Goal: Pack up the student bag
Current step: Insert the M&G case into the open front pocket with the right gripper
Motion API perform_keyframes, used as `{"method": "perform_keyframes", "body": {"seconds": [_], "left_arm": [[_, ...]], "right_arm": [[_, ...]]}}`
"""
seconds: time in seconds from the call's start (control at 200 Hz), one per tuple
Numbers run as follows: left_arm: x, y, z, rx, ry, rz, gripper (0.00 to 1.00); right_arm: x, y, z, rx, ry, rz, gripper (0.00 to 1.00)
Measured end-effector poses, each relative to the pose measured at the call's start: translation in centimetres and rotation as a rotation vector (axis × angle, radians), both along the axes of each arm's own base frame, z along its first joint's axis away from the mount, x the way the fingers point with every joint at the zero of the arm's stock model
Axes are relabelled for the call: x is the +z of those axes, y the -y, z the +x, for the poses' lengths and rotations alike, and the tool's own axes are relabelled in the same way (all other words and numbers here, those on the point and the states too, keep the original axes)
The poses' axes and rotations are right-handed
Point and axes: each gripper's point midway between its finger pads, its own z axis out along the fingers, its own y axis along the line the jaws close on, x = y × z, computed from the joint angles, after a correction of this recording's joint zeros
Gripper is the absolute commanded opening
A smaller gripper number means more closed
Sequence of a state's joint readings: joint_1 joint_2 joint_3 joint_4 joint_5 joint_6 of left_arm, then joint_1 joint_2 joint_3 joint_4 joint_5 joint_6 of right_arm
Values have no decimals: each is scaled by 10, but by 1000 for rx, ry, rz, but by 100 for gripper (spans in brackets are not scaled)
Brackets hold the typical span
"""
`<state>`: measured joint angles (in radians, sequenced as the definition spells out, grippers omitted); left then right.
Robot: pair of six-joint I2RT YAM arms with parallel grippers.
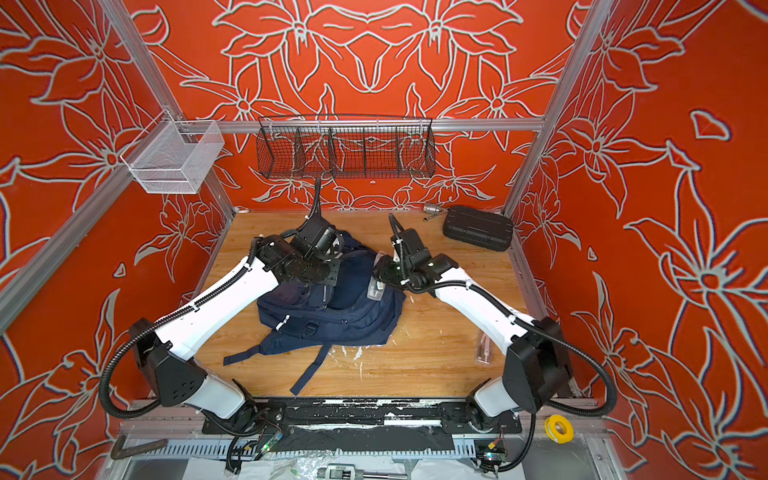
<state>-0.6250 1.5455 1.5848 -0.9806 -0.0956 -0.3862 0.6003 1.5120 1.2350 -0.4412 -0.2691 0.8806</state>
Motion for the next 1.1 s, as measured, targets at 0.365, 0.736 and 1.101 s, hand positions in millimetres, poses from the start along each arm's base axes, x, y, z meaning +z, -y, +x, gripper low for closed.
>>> {"method": "perform_keyframes", "body": {"seconds": [0.365, 0.736, 1.101], "left_arm": [[0, 8, 2, -2, -4, -48, 0], [2, 11, 4, 1, 2, -79, 0], [-1, 26, 3, -27, -13, -138, 0]], "right_arm": [[-37, -84, 20, -18, -97, 127, 58], [-39, -65, 21, -59, -41, 1, 97], [-16, -12, 1, 22, 86, -197, 97]]}}
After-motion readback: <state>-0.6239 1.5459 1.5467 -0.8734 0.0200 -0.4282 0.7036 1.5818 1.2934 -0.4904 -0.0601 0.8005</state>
